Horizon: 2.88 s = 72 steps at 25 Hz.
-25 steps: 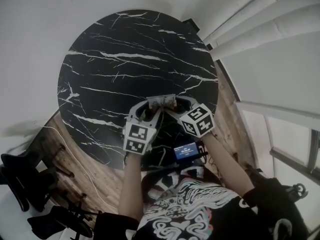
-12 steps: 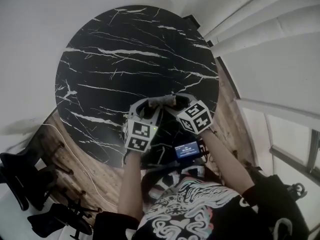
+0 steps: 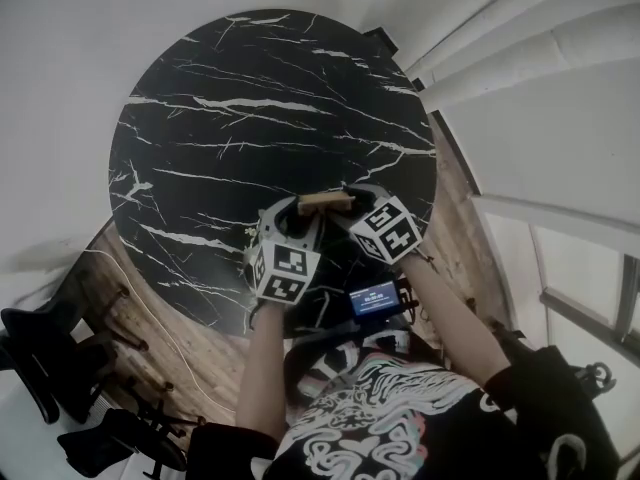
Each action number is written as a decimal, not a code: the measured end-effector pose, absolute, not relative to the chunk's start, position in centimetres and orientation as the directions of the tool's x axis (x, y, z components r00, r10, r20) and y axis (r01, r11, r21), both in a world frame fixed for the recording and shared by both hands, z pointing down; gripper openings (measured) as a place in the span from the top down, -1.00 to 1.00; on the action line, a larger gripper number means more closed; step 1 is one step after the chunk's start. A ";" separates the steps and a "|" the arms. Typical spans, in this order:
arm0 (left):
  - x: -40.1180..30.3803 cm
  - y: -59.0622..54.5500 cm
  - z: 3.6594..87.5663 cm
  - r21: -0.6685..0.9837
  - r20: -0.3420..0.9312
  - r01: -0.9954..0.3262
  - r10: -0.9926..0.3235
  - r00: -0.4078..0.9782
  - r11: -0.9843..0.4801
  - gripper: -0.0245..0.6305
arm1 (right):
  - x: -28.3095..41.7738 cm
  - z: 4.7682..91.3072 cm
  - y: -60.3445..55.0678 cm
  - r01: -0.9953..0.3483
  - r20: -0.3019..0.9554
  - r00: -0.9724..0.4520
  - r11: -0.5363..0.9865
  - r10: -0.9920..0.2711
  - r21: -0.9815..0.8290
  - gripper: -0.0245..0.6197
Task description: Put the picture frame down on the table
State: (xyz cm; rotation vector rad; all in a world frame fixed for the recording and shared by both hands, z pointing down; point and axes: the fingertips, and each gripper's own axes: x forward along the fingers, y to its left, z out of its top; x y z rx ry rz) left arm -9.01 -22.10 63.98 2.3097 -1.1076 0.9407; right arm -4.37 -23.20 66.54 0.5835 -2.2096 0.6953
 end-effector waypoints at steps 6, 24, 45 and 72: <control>-9.0 -22.2 64.0 0.068 0.732 -0.803 -0.517 0.443 -0.593 0.40 | -4.3 66.4 -23.2 -0.595 0.763 -0.617 0.749 -0.193 -0.291 0.22; -9.2 -22.5 63.5 -0.003 0.728 -0.855 -0.587 0.353 -0.518 0.33 | -3.0 64.3 -23.3 -0.638 0.718 -0.620 0.735 -0.315 -0.229 0.22; -11.7 -21.2 53.7 -0.021 0.500 -0.915 -0.797 0.339 -0.403 0.15 | -0.4 57.0 -20.4 -0.727 0.552 -0.656 0.629 -0.516 -0.276 0.80; -12.3 -11.4 44.0 -0.025 0.279 -0.988 -0.950 0.142 -0.155 0.87 | 4.1 44.4 -11.9 -0.754 0.285 -0.653 0.638 -0.701 -0.158 0.86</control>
